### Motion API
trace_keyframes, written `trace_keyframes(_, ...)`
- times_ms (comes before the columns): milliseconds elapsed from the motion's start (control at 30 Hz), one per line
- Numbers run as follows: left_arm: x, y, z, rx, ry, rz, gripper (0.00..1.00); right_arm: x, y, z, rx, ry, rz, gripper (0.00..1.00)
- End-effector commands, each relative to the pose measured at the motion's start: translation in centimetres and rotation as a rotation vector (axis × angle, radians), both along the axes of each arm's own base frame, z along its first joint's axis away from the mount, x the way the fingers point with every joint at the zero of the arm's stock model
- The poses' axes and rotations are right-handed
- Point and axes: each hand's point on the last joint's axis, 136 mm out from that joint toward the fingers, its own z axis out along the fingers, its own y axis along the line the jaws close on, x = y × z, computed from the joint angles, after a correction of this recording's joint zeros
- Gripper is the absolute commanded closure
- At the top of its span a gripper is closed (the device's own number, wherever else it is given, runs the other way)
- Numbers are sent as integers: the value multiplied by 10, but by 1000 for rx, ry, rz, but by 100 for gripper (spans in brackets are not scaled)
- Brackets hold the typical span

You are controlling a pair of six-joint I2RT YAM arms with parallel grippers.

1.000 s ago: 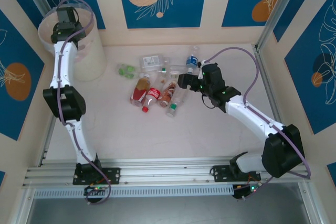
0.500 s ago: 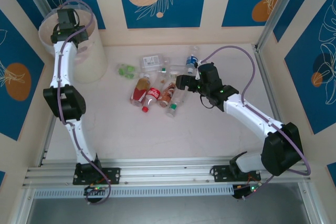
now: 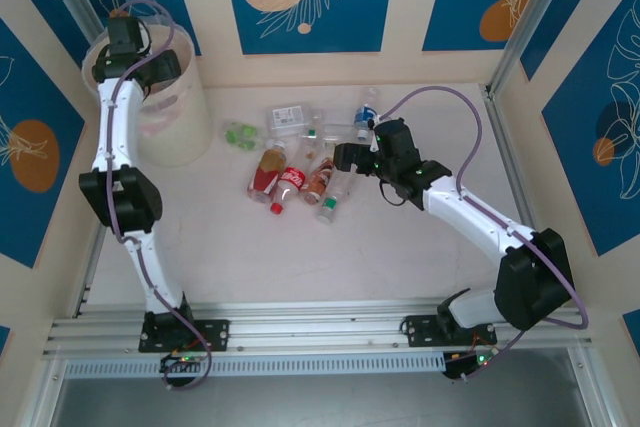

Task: Put the plastic bottles in the bin

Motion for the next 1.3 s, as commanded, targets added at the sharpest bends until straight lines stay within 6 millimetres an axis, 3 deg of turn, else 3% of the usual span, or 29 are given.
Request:
trace_keyframes(0,-18,-13,37,-36,-62,-47,12,5,3,13,-13,-25,4,0)
trace_keyframes(100,-21,-16,45,-33,-86,-61,0,6,2,11,-22,-23,0,0)
trace_keyframes(333,-27,-25,57,-39,-112,-86,0,9,-6,4,-44,5,-49,0)
trace_keyframes(600,-51,-70,102,-150,-217,-236,0,20,-59,-41,-96,207,-285,0)
trace_keyframes(833,-88,-116,140,-306,-398,-380,0,29,-93,-66,-2,315,-442,0)
trace_keyframes(1067,-134,-143,137,-488,-517,-450,0,48,-116,-77,94,363,-568,0)
trace_keyframes(1267,-190,-160,125,-518,-528,-508,0,64,-134,-97,275,428,-782,2)
